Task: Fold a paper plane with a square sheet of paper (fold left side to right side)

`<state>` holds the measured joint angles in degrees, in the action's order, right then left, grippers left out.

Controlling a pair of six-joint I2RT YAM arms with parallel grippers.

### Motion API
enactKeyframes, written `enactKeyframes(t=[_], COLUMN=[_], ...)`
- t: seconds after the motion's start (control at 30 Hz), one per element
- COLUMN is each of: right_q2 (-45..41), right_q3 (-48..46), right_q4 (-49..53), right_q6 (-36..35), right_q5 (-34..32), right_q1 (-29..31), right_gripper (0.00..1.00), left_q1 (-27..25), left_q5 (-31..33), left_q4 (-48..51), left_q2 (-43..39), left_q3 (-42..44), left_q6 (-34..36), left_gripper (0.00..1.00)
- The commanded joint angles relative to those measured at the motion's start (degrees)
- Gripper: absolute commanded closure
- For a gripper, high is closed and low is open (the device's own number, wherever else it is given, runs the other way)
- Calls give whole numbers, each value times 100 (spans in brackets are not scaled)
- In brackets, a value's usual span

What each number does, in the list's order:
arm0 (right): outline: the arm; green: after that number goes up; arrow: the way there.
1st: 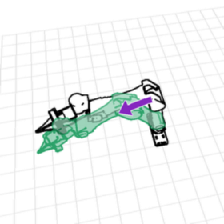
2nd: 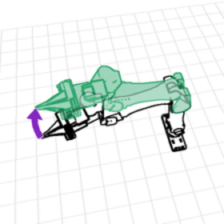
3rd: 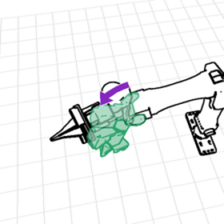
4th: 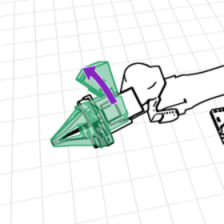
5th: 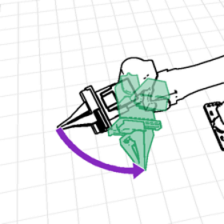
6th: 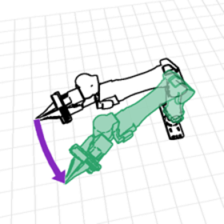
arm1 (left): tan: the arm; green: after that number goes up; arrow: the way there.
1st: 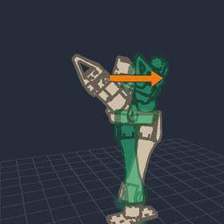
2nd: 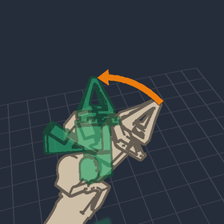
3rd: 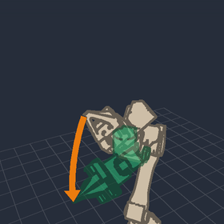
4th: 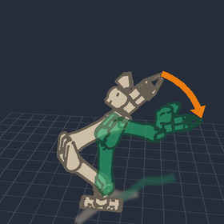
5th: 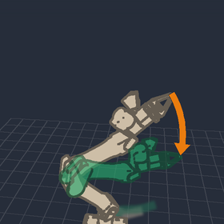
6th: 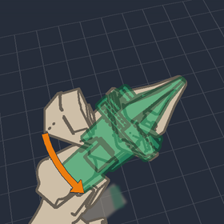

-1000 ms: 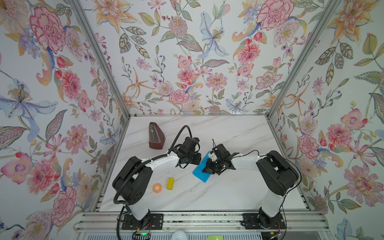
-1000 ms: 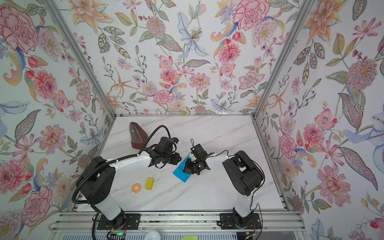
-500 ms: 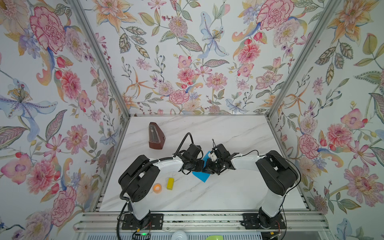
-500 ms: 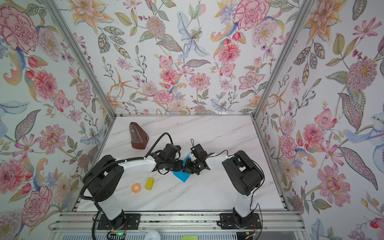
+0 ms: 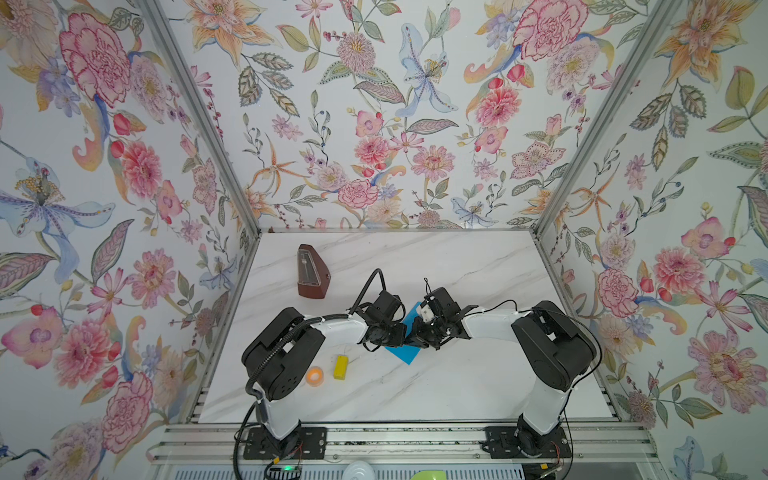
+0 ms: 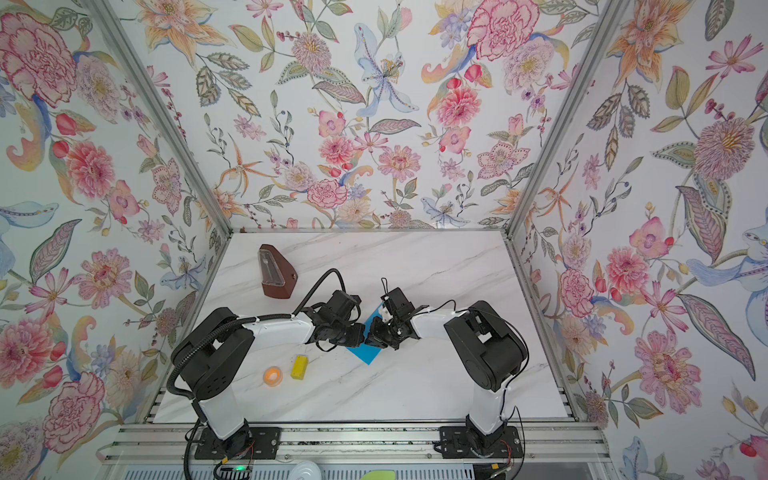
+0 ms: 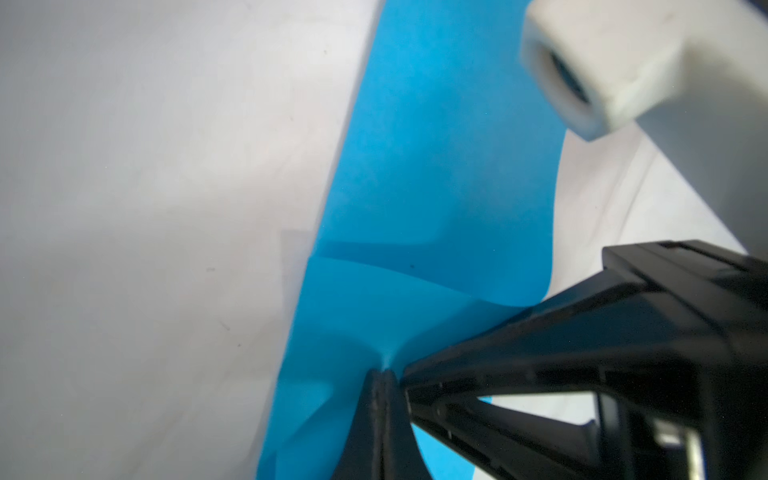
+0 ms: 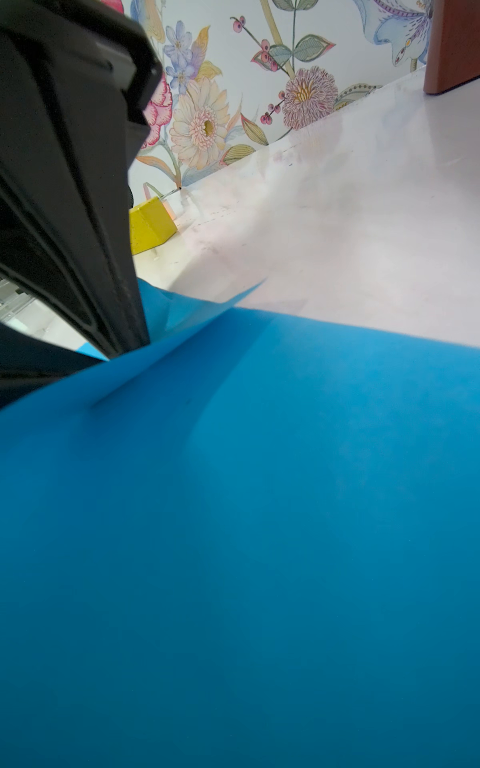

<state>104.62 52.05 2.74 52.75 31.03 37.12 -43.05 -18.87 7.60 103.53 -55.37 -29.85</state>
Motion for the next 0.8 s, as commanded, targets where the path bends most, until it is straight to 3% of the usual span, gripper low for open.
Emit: enactKeyframes(t=[0.0,0.33,0.77], right_q2=[-61,166,525], right_q3=[175,452,39], right_q4=[293,360,529], right_q6=[-134,-271,-397], right_q5=[-177,-89,-255], right_q1=[34,-34,-91], right_gripper=[94,93,97], left_q1=[-2,12,24], left_q5=[161,191,-27], left_q4=[154,175,248], left_q2=[272,260,-148], left_q3=[193,194,36], left_q6=[119,163,217], left_gripper=[100,100,98])
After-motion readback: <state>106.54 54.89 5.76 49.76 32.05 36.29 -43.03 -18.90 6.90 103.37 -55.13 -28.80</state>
